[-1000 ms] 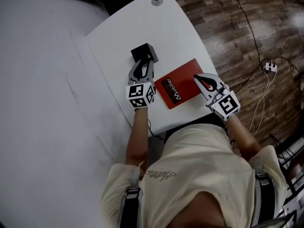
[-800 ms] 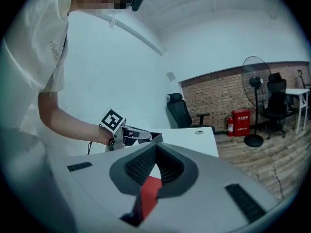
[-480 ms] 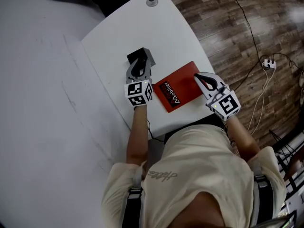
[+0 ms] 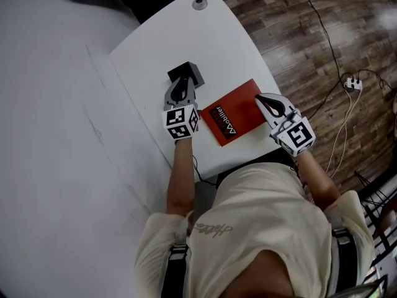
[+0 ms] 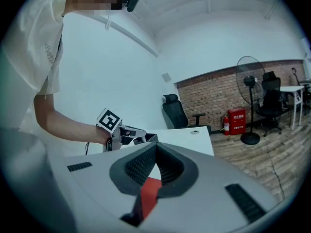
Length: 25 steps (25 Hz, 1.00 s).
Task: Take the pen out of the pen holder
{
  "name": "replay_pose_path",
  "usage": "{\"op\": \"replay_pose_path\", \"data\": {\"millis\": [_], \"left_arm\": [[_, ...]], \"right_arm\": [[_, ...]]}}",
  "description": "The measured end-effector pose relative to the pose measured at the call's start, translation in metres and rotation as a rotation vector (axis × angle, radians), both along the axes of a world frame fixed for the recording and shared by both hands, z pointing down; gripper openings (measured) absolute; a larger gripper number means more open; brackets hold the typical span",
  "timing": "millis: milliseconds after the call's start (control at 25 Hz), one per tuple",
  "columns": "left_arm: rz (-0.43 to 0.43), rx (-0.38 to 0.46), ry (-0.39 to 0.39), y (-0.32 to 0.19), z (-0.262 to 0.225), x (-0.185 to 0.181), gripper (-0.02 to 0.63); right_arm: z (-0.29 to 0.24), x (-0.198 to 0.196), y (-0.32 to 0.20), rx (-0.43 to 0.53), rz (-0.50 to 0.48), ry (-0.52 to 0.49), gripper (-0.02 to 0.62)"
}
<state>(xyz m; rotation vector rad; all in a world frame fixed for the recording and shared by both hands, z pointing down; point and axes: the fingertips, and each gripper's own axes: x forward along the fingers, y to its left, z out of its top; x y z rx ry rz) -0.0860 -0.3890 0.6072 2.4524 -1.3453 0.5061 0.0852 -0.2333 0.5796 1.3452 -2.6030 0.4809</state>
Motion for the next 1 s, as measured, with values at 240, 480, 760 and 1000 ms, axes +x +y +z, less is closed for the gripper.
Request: {"op": "replay_pose_path", "data": {"millis": [240,480,760,1000], "left_arm": [[-0.013,0.044,0.012,0.004,-0.024,-0.006,0.089],[-0.047,0.104,0.044,0.010,-0.058,-0.017,0.089],[-0.073,0.169,0.062,0.023,-0.098,-0.031,0.089],[-0.102,0.208,0.075,0.039,-0.124,-0.045,0.089]], "right_arm": [[-0.007,-0.004,0.008,0.020,-0.012,0.004,0.008],[-0.017,-0.004,0.014,0.058,-0.026,0.030,0.008],[-0.030,-0.007,0.020,0.094,-0.033,0.017,0.008],[-0.044,-0.014,0.024,0.130,-0.048,0.009,0.008]]}}
